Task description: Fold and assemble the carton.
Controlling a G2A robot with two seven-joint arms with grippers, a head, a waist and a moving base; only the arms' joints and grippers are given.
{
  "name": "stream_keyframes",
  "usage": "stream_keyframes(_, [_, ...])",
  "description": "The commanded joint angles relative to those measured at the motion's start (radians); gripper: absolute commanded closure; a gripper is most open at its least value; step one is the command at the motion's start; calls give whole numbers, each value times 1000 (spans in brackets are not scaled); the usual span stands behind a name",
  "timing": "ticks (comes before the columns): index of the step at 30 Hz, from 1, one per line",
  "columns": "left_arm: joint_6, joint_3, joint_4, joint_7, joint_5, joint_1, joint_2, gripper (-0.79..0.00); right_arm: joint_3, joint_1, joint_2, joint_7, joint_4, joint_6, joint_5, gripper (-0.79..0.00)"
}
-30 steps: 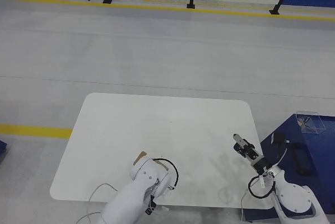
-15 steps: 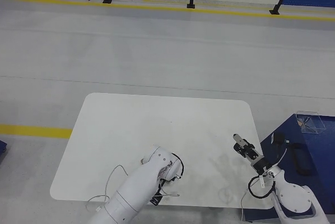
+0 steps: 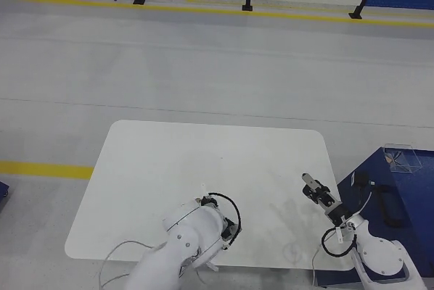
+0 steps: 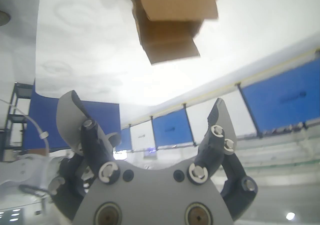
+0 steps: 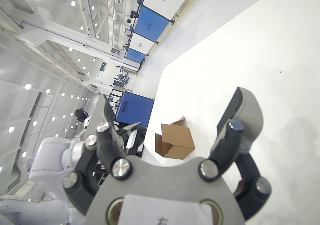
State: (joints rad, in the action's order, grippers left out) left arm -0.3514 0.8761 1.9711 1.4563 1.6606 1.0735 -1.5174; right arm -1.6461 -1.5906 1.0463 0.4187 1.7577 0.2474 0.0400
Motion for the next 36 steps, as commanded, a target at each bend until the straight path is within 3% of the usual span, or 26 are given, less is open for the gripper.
stream_keyframes(1, [-186,3,73,-191,-81,36,19,-785,0,0,0,0,0,0,0,-785])
stream_keyframes(3, [-268,14,97,-318,-197,79,38,-785,0,0,0,0,0,0,0,-785])
stream_keyframes(9, [-328,48,107,-608,-416,176,74,-785,0,0,0,0,0,0,0,-785])
stream_keyframes(34, [-328,48,107,-608,-416,176,74,-785,0,0,0,0,0,0,0,-785])
stream_keyframes(36, [-337,40,128,-563,-502,173,77,-785,0,0,0,0,0,0,0,-785])
